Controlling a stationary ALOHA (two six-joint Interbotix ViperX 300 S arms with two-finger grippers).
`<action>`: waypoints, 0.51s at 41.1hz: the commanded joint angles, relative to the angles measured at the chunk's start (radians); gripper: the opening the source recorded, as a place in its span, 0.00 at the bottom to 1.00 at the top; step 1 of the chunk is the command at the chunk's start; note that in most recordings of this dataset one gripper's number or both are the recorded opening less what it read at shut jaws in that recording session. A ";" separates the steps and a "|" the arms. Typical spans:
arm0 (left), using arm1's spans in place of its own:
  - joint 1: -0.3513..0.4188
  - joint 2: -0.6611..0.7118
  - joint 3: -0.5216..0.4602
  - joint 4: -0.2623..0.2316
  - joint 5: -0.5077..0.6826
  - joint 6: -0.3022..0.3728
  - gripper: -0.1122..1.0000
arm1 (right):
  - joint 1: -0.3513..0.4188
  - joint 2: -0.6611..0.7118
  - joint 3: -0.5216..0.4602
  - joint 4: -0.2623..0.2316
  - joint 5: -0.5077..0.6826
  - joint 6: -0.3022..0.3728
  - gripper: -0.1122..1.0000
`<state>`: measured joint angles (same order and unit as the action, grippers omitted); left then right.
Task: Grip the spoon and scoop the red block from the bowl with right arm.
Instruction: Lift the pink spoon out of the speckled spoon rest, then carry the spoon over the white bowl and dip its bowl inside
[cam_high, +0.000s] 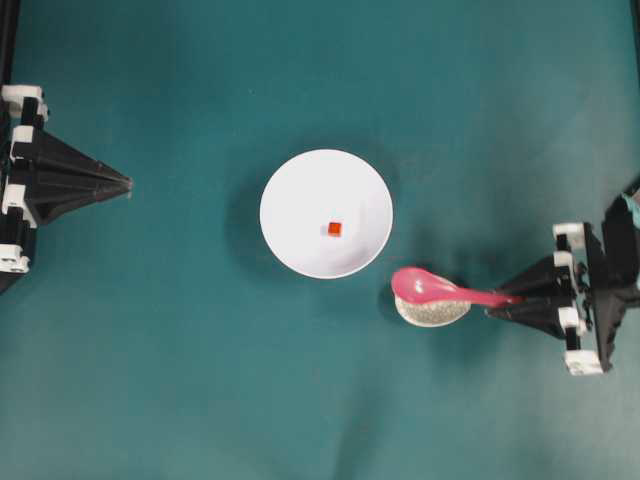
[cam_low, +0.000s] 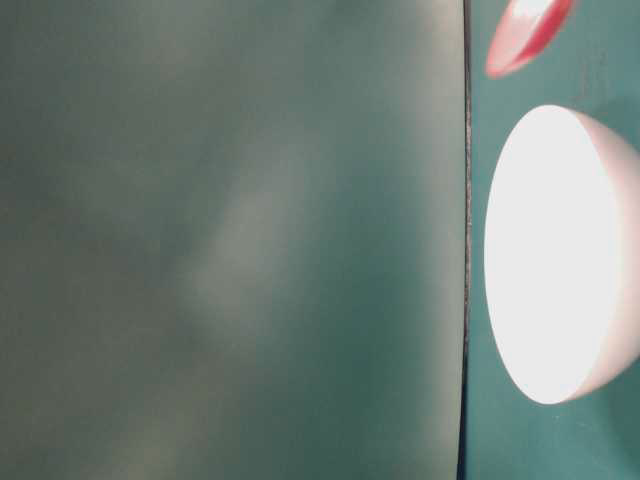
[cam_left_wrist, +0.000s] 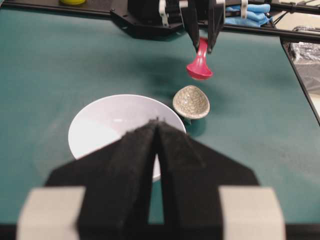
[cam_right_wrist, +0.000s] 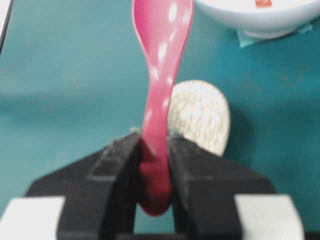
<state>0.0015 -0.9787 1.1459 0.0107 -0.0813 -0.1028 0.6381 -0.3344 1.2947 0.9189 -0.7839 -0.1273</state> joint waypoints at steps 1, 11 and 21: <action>0.000 0.003 -0.029 0.002 0.011 0.000 0.10 | -0.103 -0.074 -0.058 0.000 0.115 -0.040 0.29; 0.000 -0.017 -0.040 0.002 0.089 0.000 0.10 | -0.371 -0.156 -0.225 -0.005 0.506 -0.258 0.29; 0.000 -0.055 -0.048 0.002 0.144 0.000 0.10 | -0.589 -0.144 -0.377 -0.005 0.824 -0.307 0.29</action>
<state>0.0015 -1.0278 1.1305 0.0107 0.0537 -0.1028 0.1012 -0.4786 0.9787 0.9173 -0.0399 -0.4341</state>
